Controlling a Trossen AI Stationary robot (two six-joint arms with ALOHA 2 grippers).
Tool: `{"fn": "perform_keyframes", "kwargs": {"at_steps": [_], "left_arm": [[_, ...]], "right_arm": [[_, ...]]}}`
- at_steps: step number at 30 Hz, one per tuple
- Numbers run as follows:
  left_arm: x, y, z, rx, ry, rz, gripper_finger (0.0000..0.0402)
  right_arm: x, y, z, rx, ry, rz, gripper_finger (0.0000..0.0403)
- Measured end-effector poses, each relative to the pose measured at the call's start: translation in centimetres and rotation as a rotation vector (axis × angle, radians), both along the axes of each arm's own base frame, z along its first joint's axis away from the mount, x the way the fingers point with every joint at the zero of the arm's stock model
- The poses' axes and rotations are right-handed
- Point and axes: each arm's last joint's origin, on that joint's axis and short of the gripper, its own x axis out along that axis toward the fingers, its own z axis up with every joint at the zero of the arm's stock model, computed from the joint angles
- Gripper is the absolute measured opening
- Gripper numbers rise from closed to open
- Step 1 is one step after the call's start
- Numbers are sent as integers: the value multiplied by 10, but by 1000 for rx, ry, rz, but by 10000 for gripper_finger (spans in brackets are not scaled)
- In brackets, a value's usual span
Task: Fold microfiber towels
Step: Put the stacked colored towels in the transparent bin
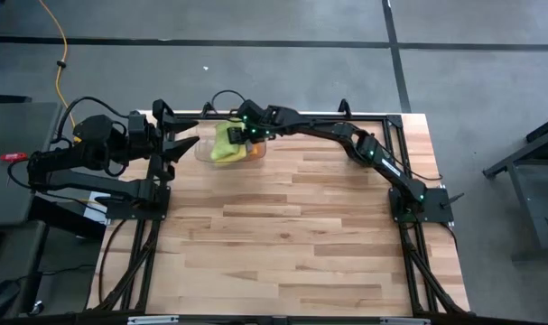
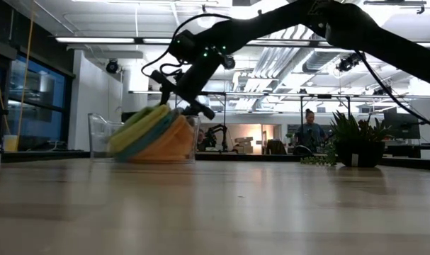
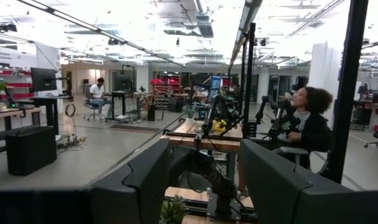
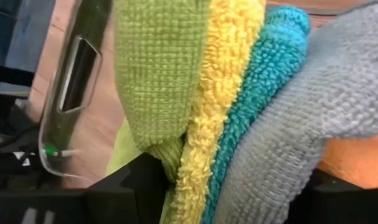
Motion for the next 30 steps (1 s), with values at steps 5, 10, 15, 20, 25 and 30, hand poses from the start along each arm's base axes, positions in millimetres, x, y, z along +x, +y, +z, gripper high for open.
{"fn": "perform_keyframes", "kwargs": {"at_steps": [5,10,15,20,25,30], "left_arm": [[0,0,0,0,1,-1,182],[0,0,0,0,2,-1,182],[0,0,0,0,3,-1,182],[1,0,-1,-1,9,-1,182],[1,0,-1,-1,9,-1,182],[1,0,-2,-3,18,2,182]], "right_arm": [[-5,-1,0,4,54,8,206],[-12,-1,-4,4,137,-20,206],[-15,-1,-5,-9,179,-17,206],[-19,0,-6,0,228,-5,206],[-24,0,-8,-7,288,-8,206],[-28,1,-6,-18,318,-19,206]]}}
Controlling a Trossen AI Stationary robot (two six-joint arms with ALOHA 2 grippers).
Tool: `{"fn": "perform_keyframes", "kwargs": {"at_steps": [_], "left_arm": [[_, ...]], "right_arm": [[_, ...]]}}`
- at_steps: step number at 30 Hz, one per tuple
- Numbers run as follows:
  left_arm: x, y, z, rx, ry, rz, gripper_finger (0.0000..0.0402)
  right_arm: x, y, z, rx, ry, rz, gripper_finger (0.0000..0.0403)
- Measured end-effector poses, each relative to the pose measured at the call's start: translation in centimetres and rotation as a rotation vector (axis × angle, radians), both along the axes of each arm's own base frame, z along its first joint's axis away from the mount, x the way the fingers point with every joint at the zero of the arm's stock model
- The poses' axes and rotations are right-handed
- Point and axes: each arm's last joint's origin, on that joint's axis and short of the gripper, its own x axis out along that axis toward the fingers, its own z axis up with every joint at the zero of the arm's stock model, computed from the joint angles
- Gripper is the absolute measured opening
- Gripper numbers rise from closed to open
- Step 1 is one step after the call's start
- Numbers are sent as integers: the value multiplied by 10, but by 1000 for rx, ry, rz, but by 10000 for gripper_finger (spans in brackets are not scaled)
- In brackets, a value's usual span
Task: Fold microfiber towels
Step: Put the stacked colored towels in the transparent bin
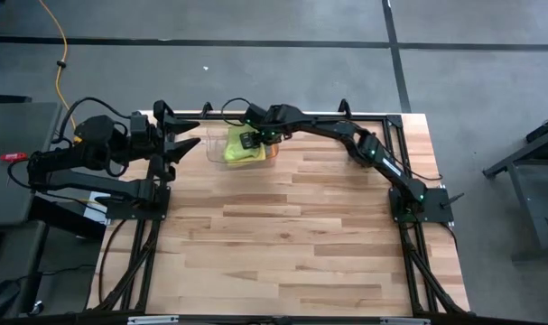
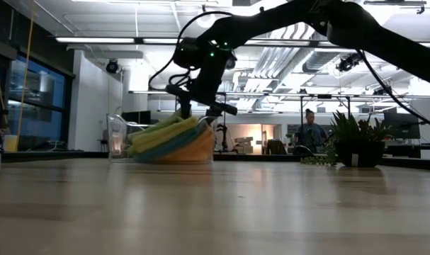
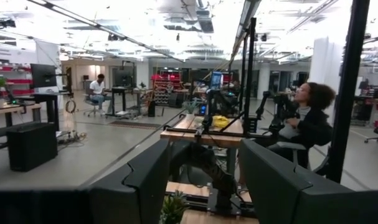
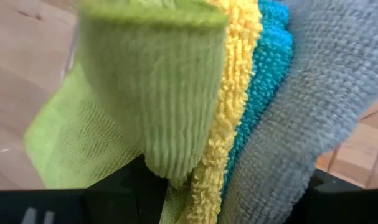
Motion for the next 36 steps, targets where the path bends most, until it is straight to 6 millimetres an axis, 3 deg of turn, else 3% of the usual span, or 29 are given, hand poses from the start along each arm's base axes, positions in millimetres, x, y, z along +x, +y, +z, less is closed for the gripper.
{"fn": "perform_keyframes", "kwargs": {"at_steps": [6,20,36], "left_arm": [[0,1,-2,-6,21,16,182],[1,1,-7,-16,67,17,182],[1,2,-7,-23,73,66,181]], "right_arm": [[-4,0,11,-50,8,-8,206],[-16,0,8,-63,137,-20,206],[-36,2,23,-113,291,-38,206]]}}
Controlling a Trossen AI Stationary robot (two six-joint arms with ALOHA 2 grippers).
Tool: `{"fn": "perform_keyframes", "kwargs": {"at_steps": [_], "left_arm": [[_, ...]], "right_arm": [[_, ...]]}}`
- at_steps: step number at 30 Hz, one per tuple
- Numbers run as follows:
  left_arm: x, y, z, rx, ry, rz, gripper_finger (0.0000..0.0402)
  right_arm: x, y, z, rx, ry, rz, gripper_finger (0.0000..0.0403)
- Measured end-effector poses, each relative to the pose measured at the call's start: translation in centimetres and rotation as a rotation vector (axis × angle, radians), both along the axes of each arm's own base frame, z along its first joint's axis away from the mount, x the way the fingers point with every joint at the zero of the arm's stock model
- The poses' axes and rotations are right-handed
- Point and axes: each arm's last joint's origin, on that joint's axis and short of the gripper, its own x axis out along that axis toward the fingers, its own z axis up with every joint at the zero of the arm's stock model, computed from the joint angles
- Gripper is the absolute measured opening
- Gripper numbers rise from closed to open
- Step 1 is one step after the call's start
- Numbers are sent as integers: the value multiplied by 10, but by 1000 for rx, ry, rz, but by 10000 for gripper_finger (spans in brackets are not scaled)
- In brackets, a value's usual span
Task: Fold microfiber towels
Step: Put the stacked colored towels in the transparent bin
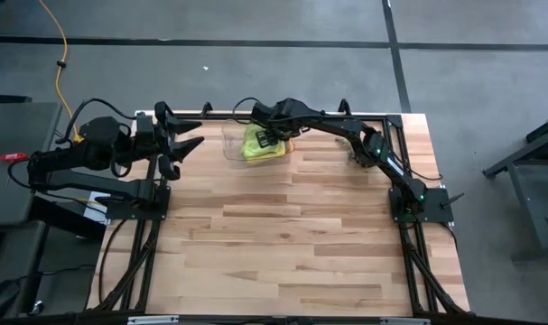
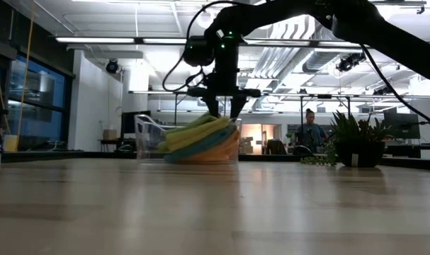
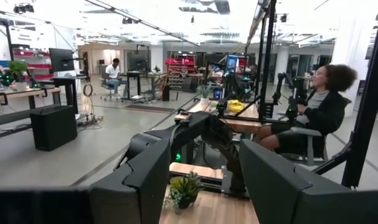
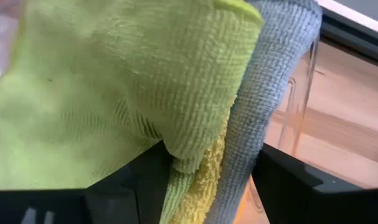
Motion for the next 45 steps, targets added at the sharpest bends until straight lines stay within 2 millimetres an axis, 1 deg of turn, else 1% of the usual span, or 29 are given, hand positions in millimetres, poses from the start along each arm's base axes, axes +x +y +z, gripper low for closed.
{"fn": "perform_keyframes", "kwargs": {"at_steps": [2,6,12,18,26,29,31,33,35,37,38,39,42,45], "left_arm": [[0,0,0,-2,4,0,181],[0,0,-1,-2,9,0,181],[0,0,-3,-14,33,0,181],[0,0,-4,-25,36,1,181],[0,0,-4,-31,35,1,181],[0,0,-4,-32,34,5,181],[0,0,-4,-32,34,10,181],[0,1,-4,-34,34,24,181],[0,1,-4,-37,32,26,181],[0,1,-4,-43,30,26,181],[0,1,-4,-44,29,26,181],[0,1,-4,-44,29,26,181],[0,1,-4,-46,28,29,181],[0,1,-4,-60,23,32,181]], "right_arm": [[-1,0,1,-5,8,-16,206],[-4,1,11,-16,-11,-16,206],[-11,2,20,-40,12,-26,206],[-18,4,23,-44,71,-22,206],[-29,5,50,-87,48,15,206],[-30,5,60,-99,0,51,199],[-25,4,65,-105,-66,110,181],[-18,4,65,-87,-132,175,149],[-8,1,60,-62,-206,221,100],[0,-1,52,-34,-253,254,40],[3,-3,47,-24,-267,264,20],[6,-4,42,-13,-271,276,12],[7,-6,33,-8,-234,254,22],[4,-11,22,5,-164,242,6]]}}
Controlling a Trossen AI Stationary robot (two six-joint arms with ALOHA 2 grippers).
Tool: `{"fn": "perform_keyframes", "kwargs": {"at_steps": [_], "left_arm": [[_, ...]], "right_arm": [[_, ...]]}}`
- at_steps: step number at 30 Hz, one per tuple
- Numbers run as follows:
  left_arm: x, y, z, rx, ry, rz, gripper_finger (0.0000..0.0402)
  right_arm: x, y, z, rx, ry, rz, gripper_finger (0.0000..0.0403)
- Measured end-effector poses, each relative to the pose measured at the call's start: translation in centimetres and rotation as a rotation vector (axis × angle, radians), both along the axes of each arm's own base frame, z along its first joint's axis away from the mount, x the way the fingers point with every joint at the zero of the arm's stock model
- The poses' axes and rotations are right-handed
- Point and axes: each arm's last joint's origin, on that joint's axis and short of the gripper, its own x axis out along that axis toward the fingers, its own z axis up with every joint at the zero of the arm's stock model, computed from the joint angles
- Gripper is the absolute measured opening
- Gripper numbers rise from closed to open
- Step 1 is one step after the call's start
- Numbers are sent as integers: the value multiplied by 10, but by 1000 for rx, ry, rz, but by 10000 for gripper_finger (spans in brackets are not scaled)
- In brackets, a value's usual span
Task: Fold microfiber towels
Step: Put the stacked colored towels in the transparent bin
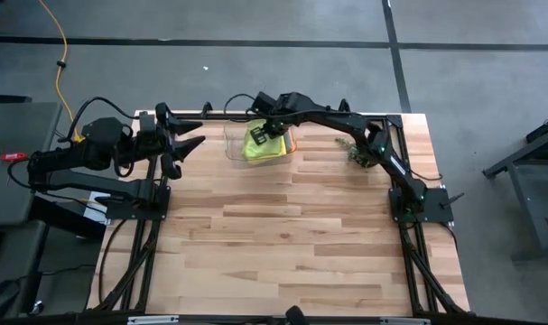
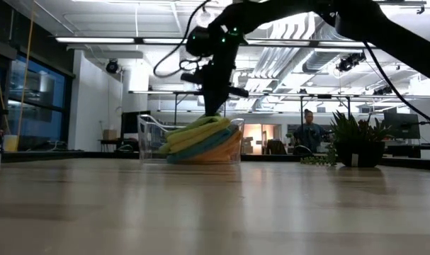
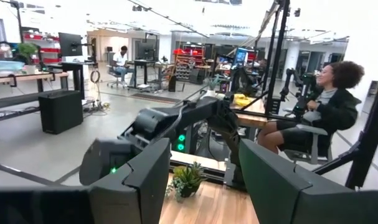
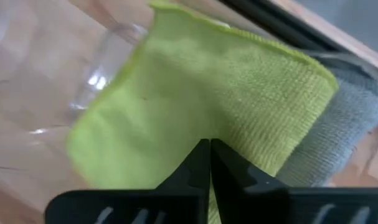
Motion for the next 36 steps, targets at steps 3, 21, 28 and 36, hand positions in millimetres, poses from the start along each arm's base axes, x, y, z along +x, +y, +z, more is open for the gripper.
{"fn": "perform_keyframes", "kwargs": {"at_steps": [3,21,28,36], "left_arm": [[0,0,0,-4,-1,14,181],[0,1,0,-26,-11,29,181],[0,1,0,-27,-12,38,181],[0,1,0,-27,-12,38,181]], "right_arm": [[-2,-3,-9,20,41,-7,7],[6,-6,-60,97,173,-20,0],[10,-6,-78,140,194,-15,0],[10,-6,-73,153,173,-21,0]]}}
